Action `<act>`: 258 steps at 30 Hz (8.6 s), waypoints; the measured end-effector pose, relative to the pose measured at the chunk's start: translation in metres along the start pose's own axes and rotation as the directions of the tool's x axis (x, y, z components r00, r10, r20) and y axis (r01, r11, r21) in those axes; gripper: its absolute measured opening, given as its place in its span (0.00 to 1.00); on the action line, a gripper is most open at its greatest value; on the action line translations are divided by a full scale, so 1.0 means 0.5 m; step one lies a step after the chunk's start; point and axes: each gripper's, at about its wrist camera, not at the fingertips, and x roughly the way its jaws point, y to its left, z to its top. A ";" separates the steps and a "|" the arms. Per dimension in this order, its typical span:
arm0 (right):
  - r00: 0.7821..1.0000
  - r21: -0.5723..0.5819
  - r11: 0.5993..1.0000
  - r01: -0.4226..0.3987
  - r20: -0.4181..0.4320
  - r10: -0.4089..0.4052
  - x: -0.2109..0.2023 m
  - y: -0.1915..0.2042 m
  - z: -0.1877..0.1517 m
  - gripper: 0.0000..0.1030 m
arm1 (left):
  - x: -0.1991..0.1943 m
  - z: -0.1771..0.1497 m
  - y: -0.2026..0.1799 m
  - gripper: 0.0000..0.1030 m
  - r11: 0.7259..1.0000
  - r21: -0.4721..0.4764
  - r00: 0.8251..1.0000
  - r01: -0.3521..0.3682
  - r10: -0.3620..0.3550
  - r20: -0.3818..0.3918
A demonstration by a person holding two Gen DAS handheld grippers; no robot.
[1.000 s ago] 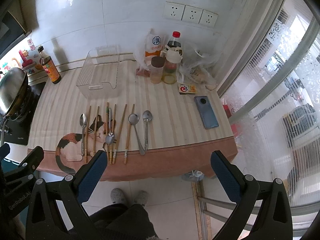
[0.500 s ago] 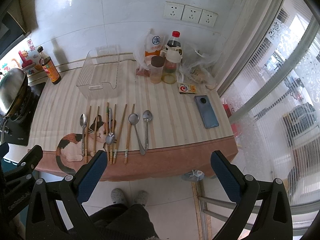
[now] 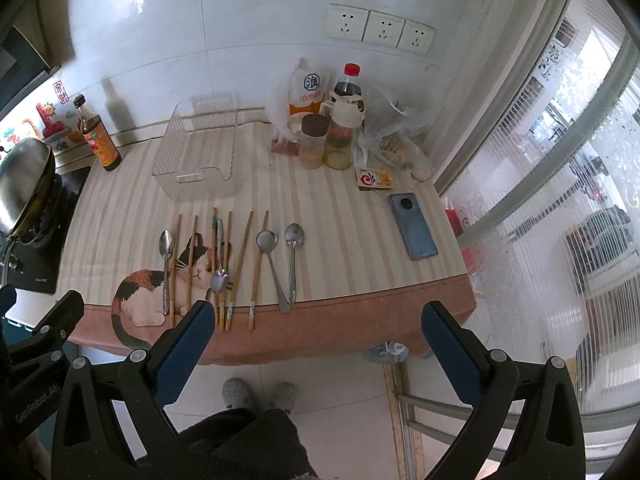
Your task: Organize utensils
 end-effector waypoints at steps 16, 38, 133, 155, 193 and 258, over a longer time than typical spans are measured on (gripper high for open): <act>1.000 0.000 1.000 -0.004 -0.004 0.004 0.003 -0.002 0.012 1.00 | 0.003 -0.006 0.011 1.00 1.000 0.002 1.000 -0.001 0.001 0.006; 0.993 0.070 0.991 -0.114 0.010 0.113 0.124 -0.033 0.051 1.00 | 0.137 0.034 0.070 1.00 0.979 -0.073 0.980 -0.191 0.195 0.048; 0.843 0.233 0.927 -0.293 -0.395 0.366 0.644 0.112 0.104 0.01 | 0.728 0.088 0.381 0.00 0.975 -0.221 0.912 0.037 -0.123 -0.391; 0.860 0.183 0.907 -0.380 -0.293 0.419 0.614 0.133 0.176 0.01 | 0.634 0.033 0.455 0.32 0.976 -0.206 0.909 0.063 -0.141 -0.391; 0.873 0.224 0.865 -0.449 -0.095 0.478 0.526 0.122 0.314 0.00 | 0.229 0.405 0.319 0.30 0.985 -0.098 0.989 0.144 -0.146 -0.012; 0.917 0.329 0.936 -0.127 -0.321 0.237 0.760 -0.106 0.040 0.06 | 0.604 0.044 -0.120 0.73 0.972 0.009 0.790 0.233 -0.184 -0.585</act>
